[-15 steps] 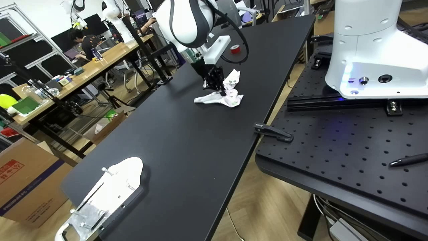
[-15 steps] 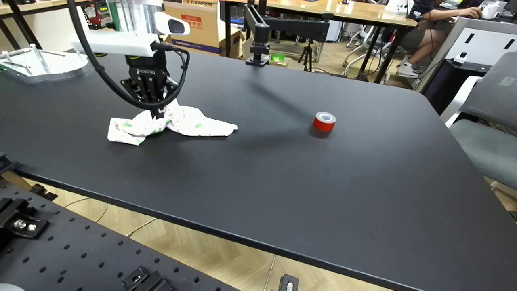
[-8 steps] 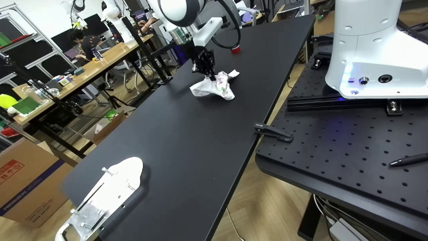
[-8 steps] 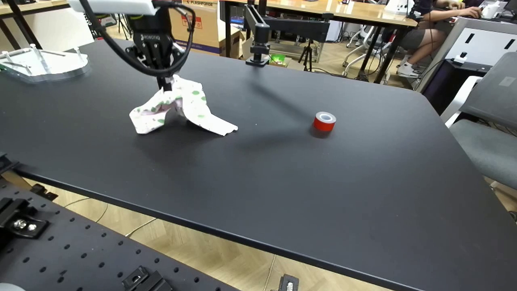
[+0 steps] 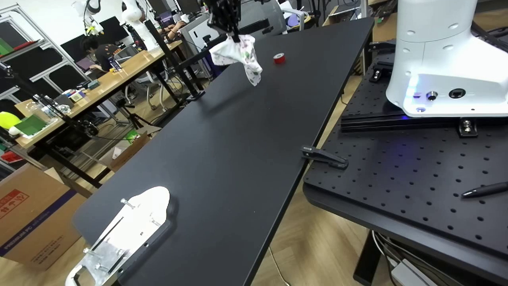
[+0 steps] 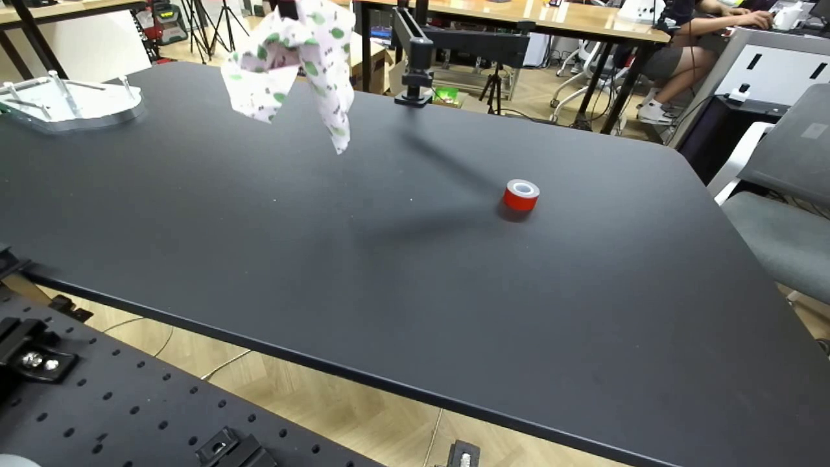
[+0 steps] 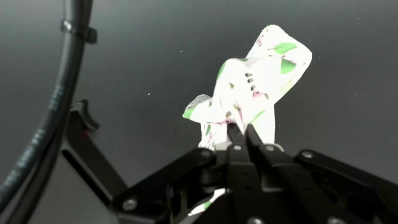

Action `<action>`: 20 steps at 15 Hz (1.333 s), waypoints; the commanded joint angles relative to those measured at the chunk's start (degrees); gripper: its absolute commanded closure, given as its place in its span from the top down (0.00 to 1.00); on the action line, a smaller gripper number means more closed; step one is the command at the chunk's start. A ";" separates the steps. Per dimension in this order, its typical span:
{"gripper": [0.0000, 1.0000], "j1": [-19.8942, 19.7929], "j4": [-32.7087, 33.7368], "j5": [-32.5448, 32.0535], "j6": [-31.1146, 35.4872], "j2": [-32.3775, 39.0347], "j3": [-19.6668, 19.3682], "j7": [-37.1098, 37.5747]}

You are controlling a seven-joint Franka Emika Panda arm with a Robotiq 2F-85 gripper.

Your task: Hang the cloth on the stand

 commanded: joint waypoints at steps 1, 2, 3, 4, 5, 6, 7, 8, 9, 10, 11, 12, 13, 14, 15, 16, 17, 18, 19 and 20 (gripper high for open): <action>0.01 -3.18 -0.53 -1.22 -6.86 -10.68 1.93 3.48; 0.01 -4.08 -0.44 -1.35 -8.29 -12.95 2.32 3.69; 0.01 -4.91 -0.46 -1.04 -9.35 -15.11 2.47 3.76; 0.01 -5.77 -0.48 -0.70 -10.17 -16.91 2.52 3.87; 0.01 -6.60 -0.50 -0.50 -10.76 -18.33 2.44 3.78; 0.01 -7.55 -0.47 -0.26 -11.14 -19.42 2.07 3.65; 0.01 -8.50 -0.46 -0.06 -11.25 -20.33 1.61 3.41; 0.01 -9.54 -0.36 0.04 -11.18 -20.84 0.96 2.80; 0.01 -10.61 -0.15 -0.13 -11.24 -21.01 0.51 2.44; 0.01 -11.63 0.20 -0.05 -11.37 -20.72 -0.29 1.80; 0.01 -12.41 0.54 0.24 -11.50 -20.08 -1.24 0.87; 0.01 -13.01 0.81 0.53 -11.59 -19.41 -2.00 0.16; 0.01 -13.46 0.96 0.79 -11.50 -18.67 -2.69 -0.49; 0.01 -13.73 1.20 0.99 -11.39 -17.60 -3.28 -1.23; 0.01 -13.95 1.45 1.07 -11.29 -16.66 -3.66 -1.70; 0.01 -14.14 1.83 1.03 -11.23 -15.60 -3.88 -1.91; 0.01 -14.25 2.14 1.08 -11.15 -14.69 -4.11 -2.01; 0.01 -14.36 2.52 1.04 -11.00 -13.75 -4.23 -1.88; 0.01 -14.47 2.92 1.01 -10.74 -12.82 -4.39 -1.79; 0.01 -14.59 3.30 1.03 -10.39 -12.08 -4.55 -1.63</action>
